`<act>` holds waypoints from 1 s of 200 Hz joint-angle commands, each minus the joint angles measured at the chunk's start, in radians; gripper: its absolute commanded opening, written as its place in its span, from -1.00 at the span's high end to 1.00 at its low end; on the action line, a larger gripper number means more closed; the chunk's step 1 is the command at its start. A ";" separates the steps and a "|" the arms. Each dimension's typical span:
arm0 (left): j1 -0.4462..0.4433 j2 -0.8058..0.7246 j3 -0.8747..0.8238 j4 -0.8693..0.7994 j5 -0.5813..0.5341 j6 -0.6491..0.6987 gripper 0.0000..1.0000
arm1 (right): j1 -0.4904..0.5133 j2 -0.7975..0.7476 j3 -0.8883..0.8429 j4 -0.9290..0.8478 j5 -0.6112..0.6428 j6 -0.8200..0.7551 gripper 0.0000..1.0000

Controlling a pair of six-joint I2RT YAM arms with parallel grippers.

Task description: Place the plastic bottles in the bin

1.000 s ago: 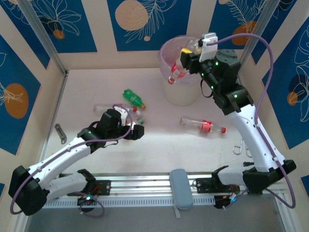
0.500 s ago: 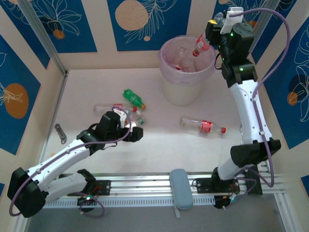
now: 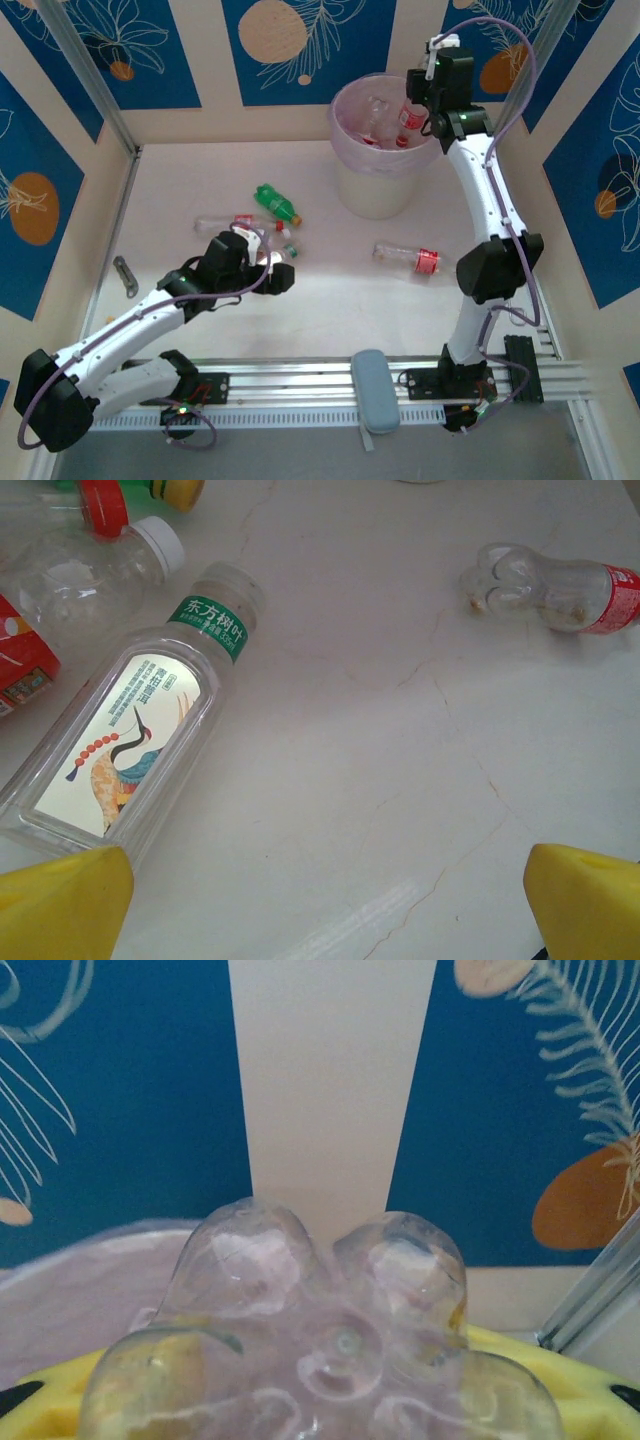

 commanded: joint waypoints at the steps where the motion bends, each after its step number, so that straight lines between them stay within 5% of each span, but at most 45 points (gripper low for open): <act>1: 0.006 -0.012 -0.002 -0.013 -0.019 0.011 -1.00 | -0.009 0.042 0.085 -0.080 0.015 0.006 -0.03; 146: 0.007 0.025 0.012 -0.016 -0.024 0.018 -1.00 | 0.002 0.297 0.184 -0.206 -0.067 0.056 -0.07; 200: 0.007 0.023 0.006 -0.017 -0.023 0.013 -1.00 | 0.011 0.321 0.166 -0.210 -0.090 0.074 -0.44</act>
